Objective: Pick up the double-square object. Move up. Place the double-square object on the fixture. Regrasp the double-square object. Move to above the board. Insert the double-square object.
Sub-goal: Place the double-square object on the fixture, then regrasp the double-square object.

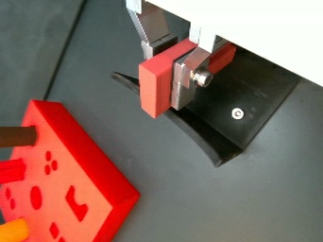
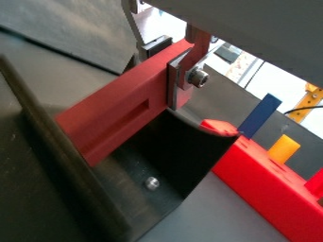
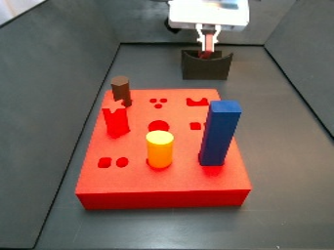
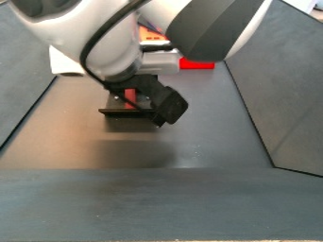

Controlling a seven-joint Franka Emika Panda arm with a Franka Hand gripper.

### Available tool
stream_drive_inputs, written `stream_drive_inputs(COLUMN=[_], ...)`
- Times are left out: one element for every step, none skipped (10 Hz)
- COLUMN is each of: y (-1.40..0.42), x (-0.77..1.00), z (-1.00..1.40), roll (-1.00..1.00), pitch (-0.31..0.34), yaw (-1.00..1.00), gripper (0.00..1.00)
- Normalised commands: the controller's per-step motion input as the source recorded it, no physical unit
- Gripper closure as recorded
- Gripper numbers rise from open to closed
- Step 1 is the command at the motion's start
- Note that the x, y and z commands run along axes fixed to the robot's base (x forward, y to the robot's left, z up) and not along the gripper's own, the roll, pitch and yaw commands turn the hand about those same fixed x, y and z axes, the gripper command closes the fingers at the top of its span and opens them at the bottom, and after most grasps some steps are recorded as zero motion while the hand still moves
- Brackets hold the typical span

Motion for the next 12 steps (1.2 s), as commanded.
stream_drive_inputs(y=[0.07, 0.06, 0.06, 0.06, 0.06, 0.0, 0.0, 0.01, 0.01, 0.0, 0.01, 0.0], x=[0.07, 0.06, 0.06, 0.06, 0.06, 0.0, 0.0, -0.01, -0.02, -0.03, -0.04, -0.05], z=[-0.44, -0.44, -0.44, -0.44, -0.44, 0.0, 1.0, 1.0, 1.0, 1.0, 1.0, 0.88], roll=[-0.1, -0.09, -0.09, -0.09, -0.09, 0.0, -0.08, -0.07, -0.05, -0.02, -0.01, 0.0], pitch=[-0.064, -0.065, -0.065, -0.066, -0.065, 0.0, -0.017, -0.014, -0.009, -0.004, -0.001, 0.01], yaw=[-0.13, -0.1, -0.08, -0.06, -0.04, 0.0, 0.03, 0.04, 0.04, 0.04, 0.04, 0.04], gripper=[1.0, 1.0, 1.0, 1.0, 1.0, 0.0, 0.0, 0.0, 0.0, 0.0, 0.0, 0.0])
